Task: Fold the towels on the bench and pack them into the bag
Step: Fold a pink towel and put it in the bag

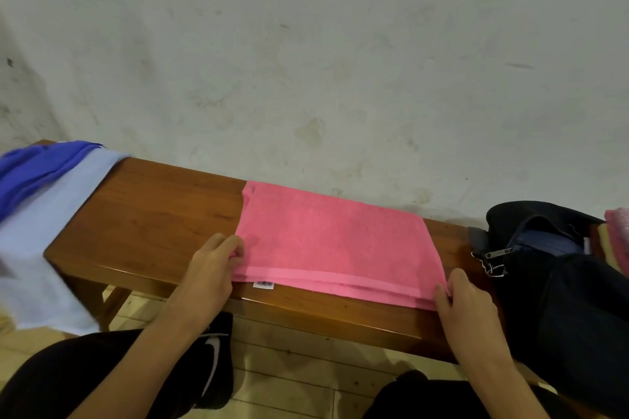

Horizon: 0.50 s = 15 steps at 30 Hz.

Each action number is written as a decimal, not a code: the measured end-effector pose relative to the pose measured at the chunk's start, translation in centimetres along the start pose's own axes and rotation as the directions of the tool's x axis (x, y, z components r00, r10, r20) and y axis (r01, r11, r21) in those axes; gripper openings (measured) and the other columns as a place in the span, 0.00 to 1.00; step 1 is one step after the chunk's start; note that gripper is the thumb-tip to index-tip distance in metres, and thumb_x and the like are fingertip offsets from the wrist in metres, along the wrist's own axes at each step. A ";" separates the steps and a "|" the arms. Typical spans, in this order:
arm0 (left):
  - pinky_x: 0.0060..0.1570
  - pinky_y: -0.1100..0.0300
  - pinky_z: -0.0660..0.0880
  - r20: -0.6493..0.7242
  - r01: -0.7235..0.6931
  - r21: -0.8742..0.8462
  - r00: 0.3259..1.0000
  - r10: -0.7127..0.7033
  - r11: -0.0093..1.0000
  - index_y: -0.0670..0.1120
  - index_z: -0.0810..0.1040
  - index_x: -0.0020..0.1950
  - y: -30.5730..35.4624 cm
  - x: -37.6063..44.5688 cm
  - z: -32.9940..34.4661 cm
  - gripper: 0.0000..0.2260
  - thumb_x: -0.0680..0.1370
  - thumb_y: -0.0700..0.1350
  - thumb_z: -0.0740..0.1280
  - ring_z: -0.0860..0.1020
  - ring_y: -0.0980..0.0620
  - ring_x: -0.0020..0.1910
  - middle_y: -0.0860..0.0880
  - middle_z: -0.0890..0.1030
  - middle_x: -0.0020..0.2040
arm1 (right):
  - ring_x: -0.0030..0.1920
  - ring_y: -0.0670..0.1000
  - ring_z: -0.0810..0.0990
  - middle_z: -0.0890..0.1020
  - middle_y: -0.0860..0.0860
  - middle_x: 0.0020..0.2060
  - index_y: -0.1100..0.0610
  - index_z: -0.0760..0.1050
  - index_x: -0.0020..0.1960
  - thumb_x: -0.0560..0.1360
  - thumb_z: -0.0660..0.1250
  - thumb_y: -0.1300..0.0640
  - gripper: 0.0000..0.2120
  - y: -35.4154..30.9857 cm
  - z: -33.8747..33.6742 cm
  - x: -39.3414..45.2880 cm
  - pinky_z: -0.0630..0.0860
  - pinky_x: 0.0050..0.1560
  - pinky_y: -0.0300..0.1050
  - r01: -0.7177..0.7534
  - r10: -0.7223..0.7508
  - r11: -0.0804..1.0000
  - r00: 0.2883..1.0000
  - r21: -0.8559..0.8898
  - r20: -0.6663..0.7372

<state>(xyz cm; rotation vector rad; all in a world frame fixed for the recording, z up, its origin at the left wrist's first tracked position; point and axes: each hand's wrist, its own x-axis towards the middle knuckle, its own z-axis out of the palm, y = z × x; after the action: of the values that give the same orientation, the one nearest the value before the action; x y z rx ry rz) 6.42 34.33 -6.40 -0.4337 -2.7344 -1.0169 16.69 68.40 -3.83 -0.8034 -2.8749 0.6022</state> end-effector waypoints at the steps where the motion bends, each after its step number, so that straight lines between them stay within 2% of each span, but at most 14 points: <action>1: 0.41 0.58 0.78 0.027 -0.006 0.013 1.000 0.006 1.000 0.46 0.77 0.43 -0.3 0.0 0.0 0.11 0.77 0.30 0.65 0.75 0.54 0.43 0.50 0.74 0.46 | 0.32 0.46 0.73 0.75 0.50 0.36 0.52 0.64 0.42 0.82 0.60 0.57 0.11 0.0 0.0 0.0 0.65 0.31 0.38 -0.011 0.011 1.000 1.000 0.002 0.013; 5: 0.44 0.69 0.71 0.139 0.011 0.046 0.990 -0.018 0.999 0.49 0.79 0.39 -0.8 0.1 -0.1 0.17 0.72 0.26 0.69 0.73 0.56 0.44 0.55 0.72 0.44 | 0.36 0.48 0.75 0.75 0.50 0.39 0.51 0.62 0.43 0.83 0.57 0.59 0.10 0.0 0.0 0.1 0.71 0.35 0.42 -0.061 0.062 0.998 0.996 -0.021 0.063; 7: 0.42 0.70 0.69 0.131 0.051 0.042 0.990 -0.056 0.998 0.48 0.80 0.37 -1.2 0.2 0.0 0.17 0.71 0.25 0.69 0.73 0.56 0.43 0.54 0.72 0.43 | 0.39 0.49 0.76 0.75 0.50 0.40 0.50 0.62 0.44 0.83 0.57 0.59 0.10 0.0 0.1 0.2 0.76 0.40 0.45 -0.066 0.068 0.997 0.995 -0.027 0.071; 9: 0.42 0.68 0.70 0.139 0.128 0.020 0.982 -0.130 0.992 0.43 0.80 0.38 -1.2 0.3 0.3 0.13 0.73 0.25 0.67 0.72 0.53 0.43 0.50 0.72 0.43 | 0.41 0.49 0.76 0.74 0.49 0.42 0.50 0.62 0.45 0.83 0.57 0.59 0.09 0.0 0.2 0.2 0.77 0.43 0.46 -0.053 0.055 0.998 0.995 -0.026 0.078; 12: 0.43 0.58 0.68 0.168 0.215 -0.088 0.966 -0.198 0.973 0.36 0.73 0.42 -0.1 1.1 0.3 0.05 0.75 0.28 0.63 0.70 0.44 0.46 0.42 0.70 0.45 | 0.41 0.48 0.75 0.73 0.49 0.43 0.51 0.63 0.45 0.83 0.58 0.58 0.09 0.1 0.2 0.1 0.76 0.42 0.45 -0.018 0.018 1.000 0.998 0.008 0.057; 14: 0.40 0.65 0.71 0.173 0.230 -0.150 0.964 -0.204 0.961 0.33 0.72 0.49 0.9 0.6 0.1 0.05 0.76 0.27 0.60 0.70 0.47 0.43 0.41 0.69 0.46 | 0.39 0.46 0.74 0.73 0.47 0.43 0.50 0.62 0.46 0.83 0.59 0.56 0.08 0.5 0.3 0.0 0.73 0.38 0.42 0.001 -0.002 1.000 1.000 0.009 0.031; 15: 0.38 0.69 0.71 0.134 0.195 -0.101 0.974 -0.181 0.976 0.32 0.71 0.52 1.0 0.4 0.0 0.06 0.76 0.26 0.60 0.70 0.48 0.43 0.41 0.70 0.47 | 0.39 0.45 0.74 0.73 0.46 0.43 0.49 0.62 0.47 0.83 0.59 0.55 0.08 0.7 0.3 -0.1 0.72 0.37 0.41 0.020 -0.020 1.000 1.000 -0.020 0.020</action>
<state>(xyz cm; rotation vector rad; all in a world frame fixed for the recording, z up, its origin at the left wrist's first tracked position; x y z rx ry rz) 6.43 35.14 -5.65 -0.2662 -2.8821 -1.2363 17.03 68.77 -4.33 -0.7750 -2.9075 0.5833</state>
